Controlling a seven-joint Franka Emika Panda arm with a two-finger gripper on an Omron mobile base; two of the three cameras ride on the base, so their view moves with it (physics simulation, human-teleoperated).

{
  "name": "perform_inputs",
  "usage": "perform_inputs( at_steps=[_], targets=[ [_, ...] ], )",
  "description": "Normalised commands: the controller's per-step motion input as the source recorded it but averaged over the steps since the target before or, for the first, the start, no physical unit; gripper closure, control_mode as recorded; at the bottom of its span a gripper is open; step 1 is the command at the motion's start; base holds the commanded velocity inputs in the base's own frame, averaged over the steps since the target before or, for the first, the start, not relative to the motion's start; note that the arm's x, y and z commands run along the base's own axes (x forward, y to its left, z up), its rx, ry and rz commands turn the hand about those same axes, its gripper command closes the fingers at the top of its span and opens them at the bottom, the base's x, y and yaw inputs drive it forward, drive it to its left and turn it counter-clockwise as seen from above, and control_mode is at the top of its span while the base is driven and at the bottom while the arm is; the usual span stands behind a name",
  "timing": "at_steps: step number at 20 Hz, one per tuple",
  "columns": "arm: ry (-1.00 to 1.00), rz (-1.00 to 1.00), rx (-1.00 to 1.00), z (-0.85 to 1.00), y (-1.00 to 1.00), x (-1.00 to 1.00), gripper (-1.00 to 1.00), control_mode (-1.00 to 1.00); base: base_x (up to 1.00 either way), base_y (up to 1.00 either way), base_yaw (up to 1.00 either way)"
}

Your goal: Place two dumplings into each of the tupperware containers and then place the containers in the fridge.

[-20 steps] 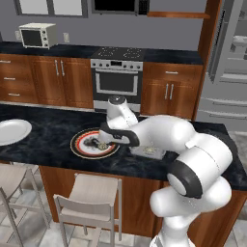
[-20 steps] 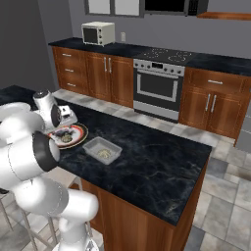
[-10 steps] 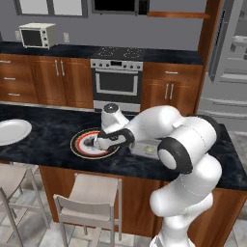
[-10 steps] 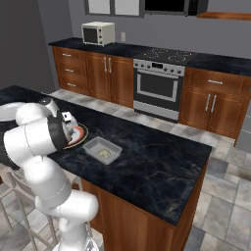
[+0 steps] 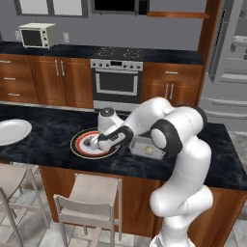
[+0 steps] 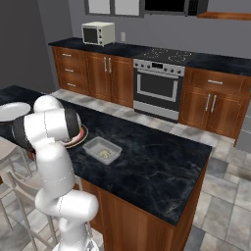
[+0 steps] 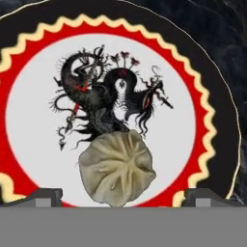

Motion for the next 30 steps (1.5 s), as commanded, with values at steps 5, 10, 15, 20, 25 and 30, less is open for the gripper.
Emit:
perform_inputs(
  at_steps=[5, 10, 15, 20, 25, 30],
  targets=[
    [0.00, 0.00, 0.00, -0.26, 0.16, 0.31, -1.00, -1.00, 0.00, 0.00, 0.00],
    [0.06, -0.01, 0.00, -0.28, 0.00, 0.01, -1.00, -1.00, 0.00, 0.00, 0.00],
    [0.08, -0.01, 0.00, -0.32, 0.00, 0.04, -1.00, -1.00, 0.00, 0.00, 0.00],
    [0.13, -0.02, 0.00, -0.37, -0.14, 0.05, 1.00, -1.00, 0.00, 0.00, 0.00],
    [0.16, -0.05, 0.00, -0.46, -0.45, 0.00, 1.00, -1.00, 0.00, 0.00, 0.00],
    [0.02, -0.03, 0.01, -0.30, -0.39, -0.11, 1.00, -1.00, 0.00, 0.00, 0.00]
  ],
)
